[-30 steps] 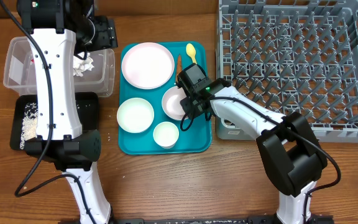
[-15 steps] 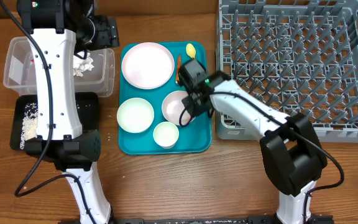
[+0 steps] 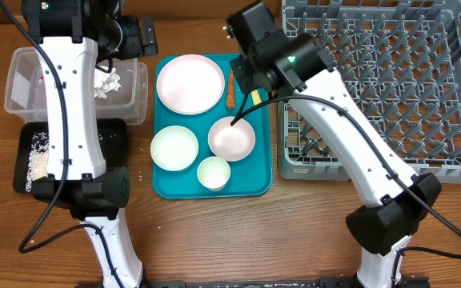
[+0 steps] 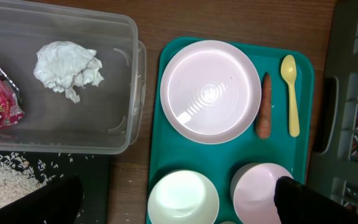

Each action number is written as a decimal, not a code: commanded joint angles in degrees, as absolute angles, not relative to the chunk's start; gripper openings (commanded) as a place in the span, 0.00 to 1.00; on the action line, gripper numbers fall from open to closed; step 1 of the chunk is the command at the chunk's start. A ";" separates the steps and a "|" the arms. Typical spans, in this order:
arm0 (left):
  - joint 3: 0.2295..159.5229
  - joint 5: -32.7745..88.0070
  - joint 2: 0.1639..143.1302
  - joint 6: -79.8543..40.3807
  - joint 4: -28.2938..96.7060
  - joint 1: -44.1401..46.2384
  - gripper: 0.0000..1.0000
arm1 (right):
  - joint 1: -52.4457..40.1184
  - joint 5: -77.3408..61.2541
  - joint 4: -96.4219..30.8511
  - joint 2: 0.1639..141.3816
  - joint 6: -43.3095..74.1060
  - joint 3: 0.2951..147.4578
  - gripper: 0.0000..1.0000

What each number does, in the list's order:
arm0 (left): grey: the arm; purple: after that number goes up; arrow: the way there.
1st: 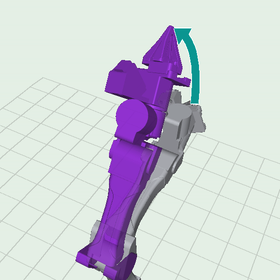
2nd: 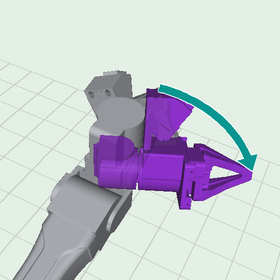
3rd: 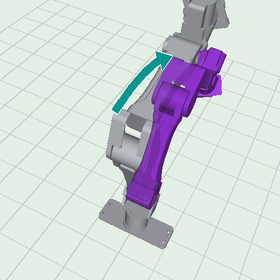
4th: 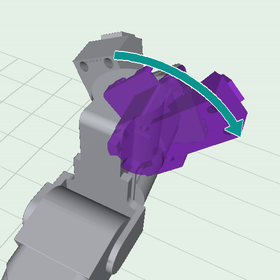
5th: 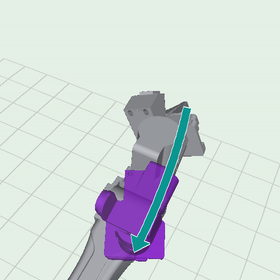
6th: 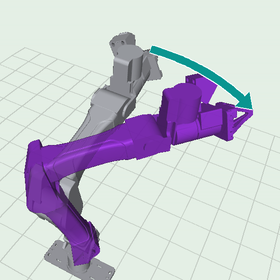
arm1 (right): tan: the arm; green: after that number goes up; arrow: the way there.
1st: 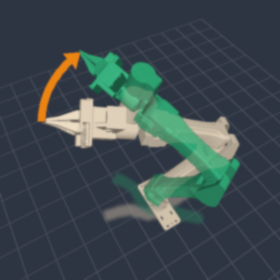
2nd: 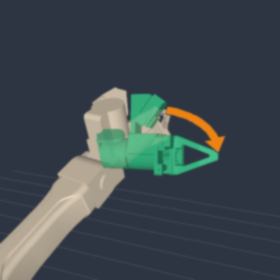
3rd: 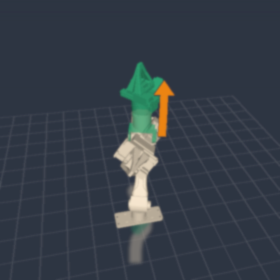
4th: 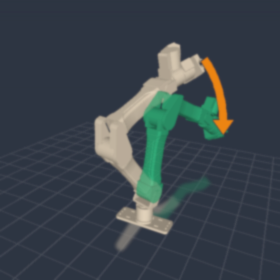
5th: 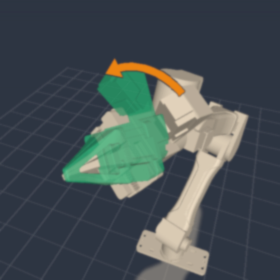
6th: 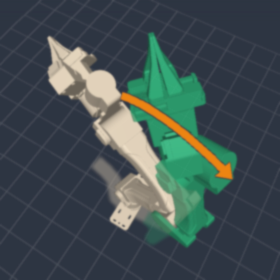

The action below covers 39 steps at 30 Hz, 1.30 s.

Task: Sort waste into correct bins and load items into the dishwasher
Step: 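Grasp the pink bowl rim with the right gripper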

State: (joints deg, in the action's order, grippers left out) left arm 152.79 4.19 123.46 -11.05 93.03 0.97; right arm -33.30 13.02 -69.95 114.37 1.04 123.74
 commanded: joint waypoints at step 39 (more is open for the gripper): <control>153.80 3.62 122.50 -11.62 92.90 0.67 1.00 | -31.86 -6.04 -70.87 130.91 4.54 110.34 0.04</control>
State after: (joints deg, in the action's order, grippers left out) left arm 152.79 4.19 123.46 -11.05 93.03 0.97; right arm -32.27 -6.17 -70.37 130.82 4.47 108.75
